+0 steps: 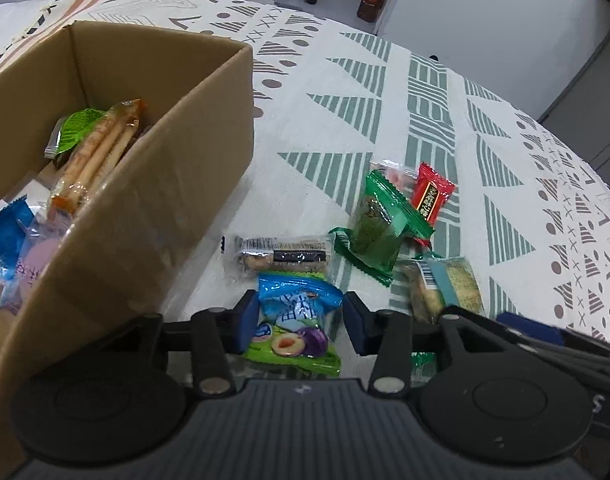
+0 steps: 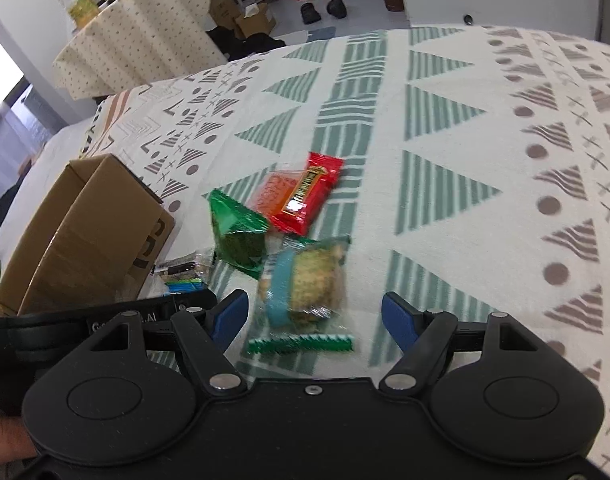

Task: Organize snacks
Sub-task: 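Grasp plum-print blue packet with left tool while right tool grasps cracker packet, then carry both packets over the box and open both tools to drop them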

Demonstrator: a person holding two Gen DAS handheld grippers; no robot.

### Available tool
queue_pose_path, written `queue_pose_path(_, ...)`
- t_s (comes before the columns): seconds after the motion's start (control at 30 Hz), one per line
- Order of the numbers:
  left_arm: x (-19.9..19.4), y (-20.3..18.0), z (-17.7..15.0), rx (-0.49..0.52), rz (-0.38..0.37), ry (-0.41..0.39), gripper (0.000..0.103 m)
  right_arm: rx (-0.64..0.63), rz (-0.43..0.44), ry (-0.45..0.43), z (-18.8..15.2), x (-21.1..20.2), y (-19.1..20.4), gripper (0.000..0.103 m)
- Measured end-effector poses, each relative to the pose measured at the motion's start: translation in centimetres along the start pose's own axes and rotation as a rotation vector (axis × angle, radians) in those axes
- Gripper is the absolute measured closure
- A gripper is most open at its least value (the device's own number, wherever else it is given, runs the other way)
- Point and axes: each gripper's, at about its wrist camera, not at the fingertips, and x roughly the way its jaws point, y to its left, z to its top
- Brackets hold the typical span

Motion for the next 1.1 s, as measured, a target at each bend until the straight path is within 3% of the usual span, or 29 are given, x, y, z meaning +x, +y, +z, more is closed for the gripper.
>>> queue_pose_path(0.13, -0.4, 0.4, -0.2, -0.013, -0.008, 0.013, 0.064, -0.079, -0.063, 0.020, 0.2, 0.9, 1.0, 0.031)
queue_pose_path(0.23, -0.6, 0.6, -0.3, -0.017, -0.022, 0.012, 0.064, -0.083, -0.101, 0.037, 0.3, 1.4, 0.8, 0.044)
queue_pose_path(0.37, -1.3, 0.9, -0.4, -0.022, -0.041, -0.001, 0.064, -0.116, -0.127, 0.054, 0.4, 1.1, 1.4, 0.048)
queue_pose_path(0.4, -1.5, 0.9, -0.4, -0.019, -0.043, -0.005, 0.064, -0.102, -0.133, 0.053, 0.3, 0.8, 1.4, 0.054)
queue_pose_path(1.1, -9.6, 1.7, -1.5, 0.001, -0.064, -0.106, 0.064, -0.066, -0.106, -0.019, -0.8, -7.0, 4.7, 0.056)
